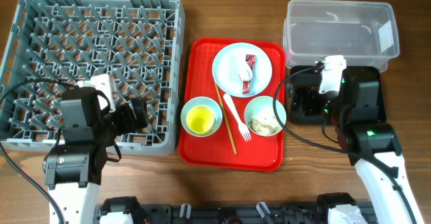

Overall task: Sort waste into correct bins and load items into the dishwasher rack
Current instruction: 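Move the right gripper over the white plate and grasp the tissue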

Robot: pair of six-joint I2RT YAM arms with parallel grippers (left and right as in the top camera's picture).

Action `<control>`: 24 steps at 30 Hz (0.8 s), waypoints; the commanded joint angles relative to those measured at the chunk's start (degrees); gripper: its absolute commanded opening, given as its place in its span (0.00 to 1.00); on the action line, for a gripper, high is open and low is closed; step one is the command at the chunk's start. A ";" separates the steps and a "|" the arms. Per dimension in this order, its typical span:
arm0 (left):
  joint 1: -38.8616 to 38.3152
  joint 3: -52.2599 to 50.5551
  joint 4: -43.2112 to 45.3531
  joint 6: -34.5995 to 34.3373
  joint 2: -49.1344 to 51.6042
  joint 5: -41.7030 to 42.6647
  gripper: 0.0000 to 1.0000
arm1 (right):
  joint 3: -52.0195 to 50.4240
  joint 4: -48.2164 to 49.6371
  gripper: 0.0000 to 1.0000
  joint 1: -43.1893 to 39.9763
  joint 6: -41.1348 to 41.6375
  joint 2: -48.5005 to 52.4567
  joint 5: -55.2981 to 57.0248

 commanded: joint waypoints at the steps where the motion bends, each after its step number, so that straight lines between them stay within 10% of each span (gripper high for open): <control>1: 0.35 1.14 -0.04 -0.13 0.02 -0.15 1.00 | 1.60 0.33 1.00 -0.09 -0.07 0.42 -8.11; 24: 0.37 2.95 0.09 -0.52 0.72 -0.17 1.00 | 25.18 -9.22 1.00 4.55 3.30 16.41 -0.81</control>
